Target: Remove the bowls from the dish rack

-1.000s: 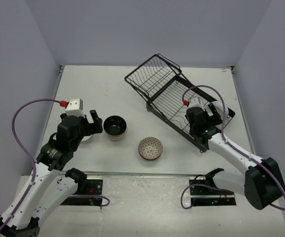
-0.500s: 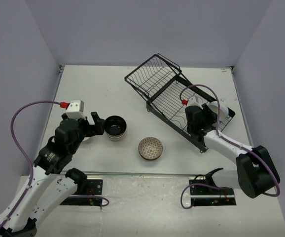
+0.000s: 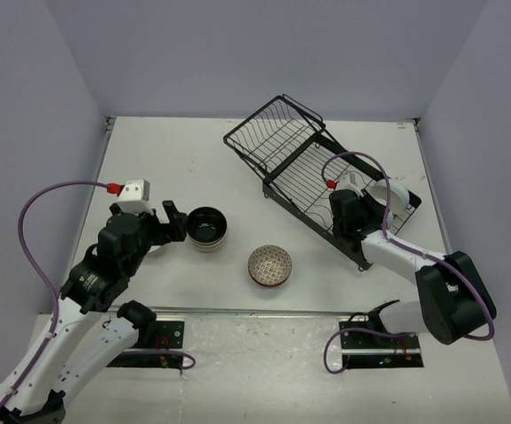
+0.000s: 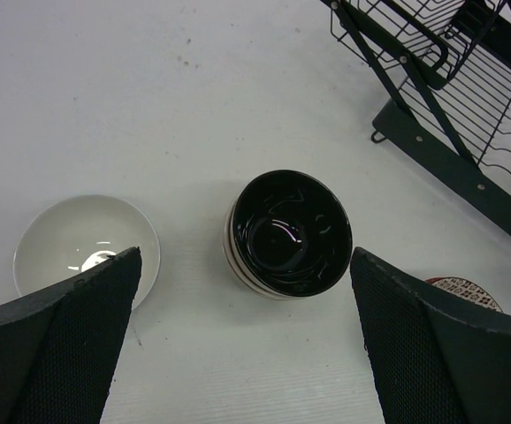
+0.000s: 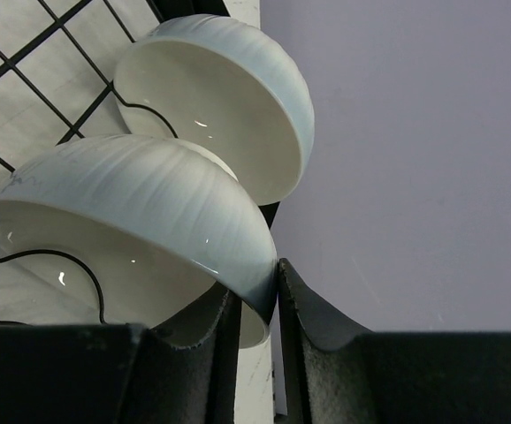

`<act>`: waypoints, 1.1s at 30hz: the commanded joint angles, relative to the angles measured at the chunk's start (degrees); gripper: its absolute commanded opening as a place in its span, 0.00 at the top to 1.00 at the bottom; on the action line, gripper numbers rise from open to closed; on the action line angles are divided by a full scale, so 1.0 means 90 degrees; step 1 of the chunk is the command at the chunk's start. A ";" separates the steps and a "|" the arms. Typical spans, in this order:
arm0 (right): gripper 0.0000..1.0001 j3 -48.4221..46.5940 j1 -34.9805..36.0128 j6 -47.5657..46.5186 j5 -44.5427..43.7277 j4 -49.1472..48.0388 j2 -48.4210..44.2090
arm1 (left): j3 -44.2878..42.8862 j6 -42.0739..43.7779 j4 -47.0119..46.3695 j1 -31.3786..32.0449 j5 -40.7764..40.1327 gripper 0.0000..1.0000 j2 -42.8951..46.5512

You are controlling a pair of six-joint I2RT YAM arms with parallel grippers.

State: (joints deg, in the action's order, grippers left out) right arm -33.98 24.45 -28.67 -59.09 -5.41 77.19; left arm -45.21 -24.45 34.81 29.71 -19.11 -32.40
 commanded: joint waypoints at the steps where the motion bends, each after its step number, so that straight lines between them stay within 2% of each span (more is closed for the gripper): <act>1: 1.00 0.0054 -0.0031 0.0675 0.0296 -0.0258 -0.0012 | 0.0004 0.0109 -0.0205 0.0028 -0.0132 0.00 -0.0042; 10: 1.00 0.0006 -0.0021 0.0792 0.0003 -0.0258 -0.0665 | -0.0016 0.0099 -0.0196 0.0038 -0.0200 0.00 -0.0110; 23: 1.00 0.0054 -0.0031 0.0958 0.0491 -0.0024 -0.1105 | -0.0025 0.0080 -0.0176 0.0038 -0.0279 0.00 -0.0120; 33: 1.00 0.0357 -0.0031 0.0705 0.0326 -0.1009 -0.1769 | -0.0016 0.0080 -0.0176 0.0038 -0.0288 0.00 -0.0130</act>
State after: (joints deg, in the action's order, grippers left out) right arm -29.65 23.97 -22.87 -53.93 -3.46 65.14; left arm -45.21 -24.45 34.83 29.71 -20.78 -33.47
